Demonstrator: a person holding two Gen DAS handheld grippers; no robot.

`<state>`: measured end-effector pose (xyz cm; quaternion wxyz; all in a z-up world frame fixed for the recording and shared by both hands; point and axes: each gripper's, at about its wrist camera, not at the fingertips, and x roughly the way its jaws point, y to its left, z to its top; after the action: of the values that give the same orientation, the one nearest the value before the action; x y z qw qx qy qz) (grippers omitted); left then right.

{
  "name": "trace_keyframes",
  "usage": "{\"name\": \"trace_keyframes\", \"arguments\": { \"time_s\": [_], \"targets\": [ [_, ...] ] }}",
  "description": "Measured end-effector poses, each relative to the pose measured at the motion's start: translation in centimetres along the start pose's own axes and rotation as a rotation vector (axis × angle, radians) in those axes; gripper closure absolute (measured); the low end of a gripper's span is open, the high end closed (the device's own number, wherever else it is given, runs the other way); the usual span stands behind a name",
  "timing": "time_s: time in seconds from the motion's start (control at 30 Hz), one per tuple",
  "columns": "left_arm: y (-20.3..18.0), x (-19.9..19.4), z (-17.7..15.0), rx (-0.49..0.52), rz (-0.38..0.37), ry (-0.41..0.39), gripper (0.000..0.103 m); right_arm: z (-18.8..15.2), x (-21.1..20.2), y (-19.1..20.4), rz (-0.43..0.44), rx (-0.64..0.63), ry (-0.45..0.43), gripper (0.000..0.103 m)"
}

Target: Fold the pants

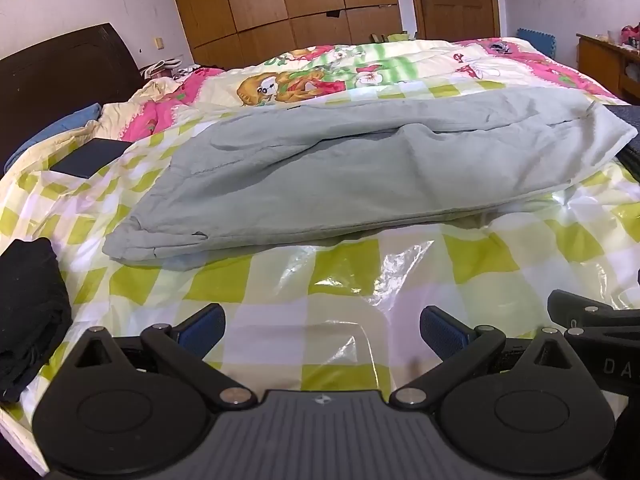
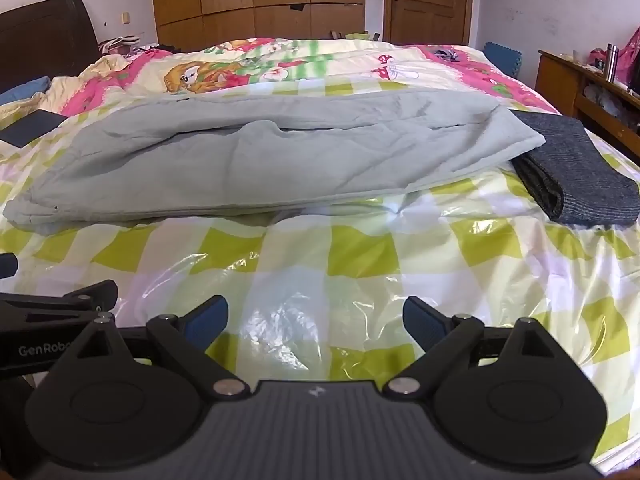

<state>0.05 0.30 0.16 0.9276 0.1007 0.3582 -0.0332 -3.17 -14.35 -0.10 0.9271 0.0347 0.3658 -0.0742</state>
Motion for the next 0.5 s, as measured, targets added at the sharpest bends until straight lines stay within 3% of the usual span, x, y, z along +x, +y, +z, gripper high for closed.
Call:
{"name": "trace_keyframes", "arguments": {
  "time_s": [0.5],
  "targets": [
    [-0.54,-0.07,-0.27,0.022,0.024,-0.022,0.000,-0.22,0.05,0.09,0.002,-0.001,-0.001,0.009]
  ]
}}
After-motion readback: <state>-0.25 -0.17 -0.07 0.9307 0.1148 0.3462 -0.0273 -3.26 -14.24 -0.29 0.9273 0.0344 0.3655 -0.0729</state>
